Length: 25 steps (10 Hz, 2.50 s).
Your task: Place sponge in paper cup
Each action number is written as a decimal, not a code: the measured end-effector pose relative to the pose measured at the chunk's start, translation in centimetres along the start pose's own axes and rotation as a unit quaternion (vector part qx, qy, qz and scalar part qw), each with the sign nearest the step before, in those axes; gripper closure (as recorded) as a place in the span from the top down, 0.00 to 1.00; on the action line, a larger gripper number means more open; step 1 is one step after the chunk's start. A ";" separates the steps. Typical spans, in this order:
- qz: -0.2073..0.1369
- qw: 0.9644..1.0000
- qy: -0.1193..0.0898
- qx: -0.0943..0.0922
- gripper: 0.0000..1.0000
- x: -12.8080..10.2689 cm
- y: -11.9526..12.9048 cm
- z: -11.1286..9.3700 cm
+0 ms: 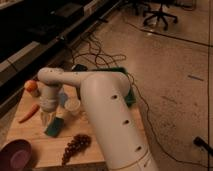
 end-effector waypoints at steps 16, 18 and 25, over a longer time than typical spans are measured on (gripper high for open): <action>0.104 0.978 0.173 -0.049 0.69 -0.6 1.9 1.8; 0.094 0.975 0.199 -0.033 0.80 -0.5 1.9 2.2; 0.025 0.971 0.232 0.041 0.80 1.5 0.9 3.6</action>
